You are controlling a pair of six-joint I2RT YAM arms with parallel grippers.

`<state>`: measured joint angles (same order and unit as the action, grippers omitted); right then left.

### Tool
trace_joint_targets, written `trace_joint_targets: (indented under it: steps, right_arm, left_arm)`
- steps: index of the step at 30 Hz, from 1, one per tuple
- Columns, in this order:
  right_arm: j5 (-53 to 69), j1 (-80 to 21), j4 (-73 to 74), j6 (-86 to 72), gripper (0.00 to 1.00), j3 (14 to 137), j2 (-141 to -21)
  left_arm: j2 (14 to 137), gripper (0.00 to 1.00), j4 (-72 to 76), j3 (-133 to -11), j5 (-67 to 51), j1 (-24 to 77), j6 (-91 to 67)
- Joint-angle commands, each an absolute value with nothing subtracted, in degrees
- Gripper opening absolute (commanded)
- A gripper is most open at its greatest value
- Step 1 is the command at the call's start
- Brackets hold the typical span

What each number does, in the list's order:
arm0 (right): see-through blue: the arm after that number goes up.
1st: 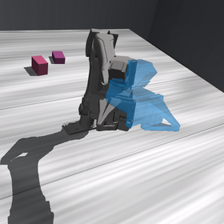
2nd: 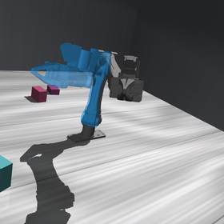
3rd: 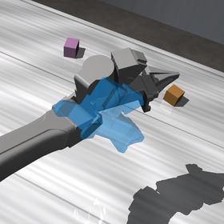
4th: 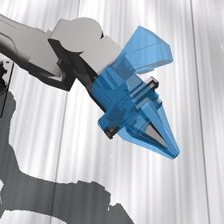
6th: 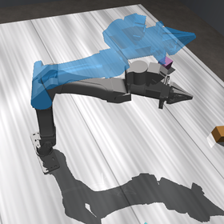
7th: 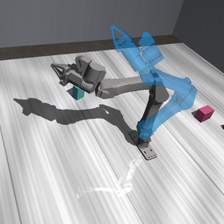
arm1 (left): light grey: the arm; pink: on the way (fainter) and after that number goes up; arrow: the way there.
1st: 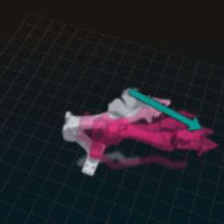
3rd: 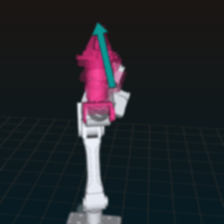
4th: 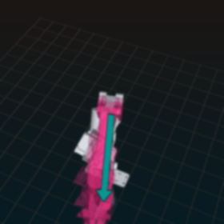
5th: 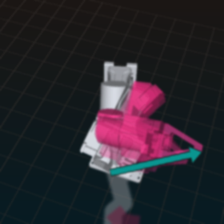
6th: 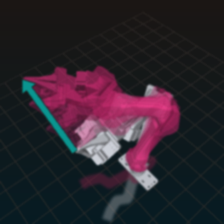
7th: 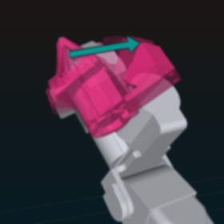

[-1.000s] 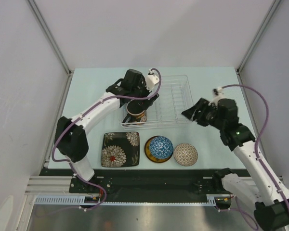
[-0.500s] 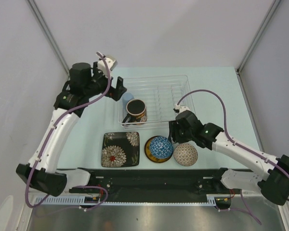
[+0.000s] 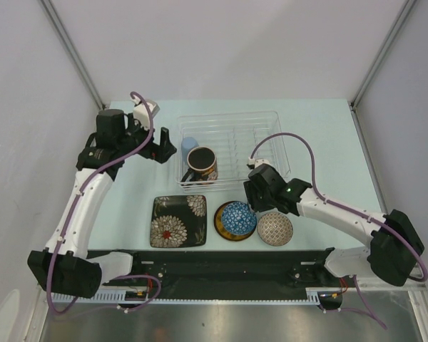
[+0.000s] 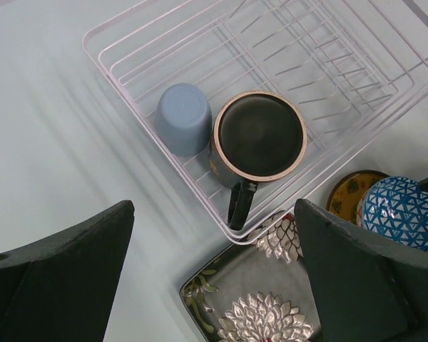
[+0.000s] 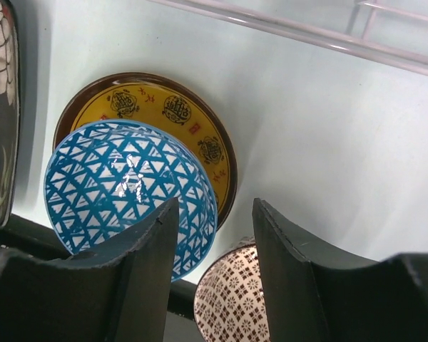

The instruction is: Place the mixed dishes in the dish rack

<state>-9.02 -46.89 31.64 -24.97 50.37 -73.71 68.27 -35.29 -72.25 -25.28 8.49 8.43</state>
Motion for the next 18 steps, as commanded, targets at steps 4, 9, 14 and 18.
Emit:
trace_joint_targets:
  steps: [4,9,14,18]
  right_arm:
    - [-8.5,-47.6,28.7,-23.4,0.5,51.9,-77.0]
    - [-7.5,-47.5,27.3,-22.9,0.49,51.9,-78.5]
    - [-4.9,-47.2,26.4,-22.2,0.48,51.8,-81.2]
    - [-1.7,-46.5,26.0,-21.5,0.46,51.9,-82.4]
  left_arm:
    - [65.8,1.0,-32.5,-70.7,-27.9,5.7,6.8]
    - [65.5,1.0,-32.0,-70.1,-27.9,5.3,6.6]
    - [65.2,1.0,-31.6,-70.0,-27.6,5.0,6.7]
    - [64.9,1.0,-31.1,-69.4,-27.4,4.7,6.6]
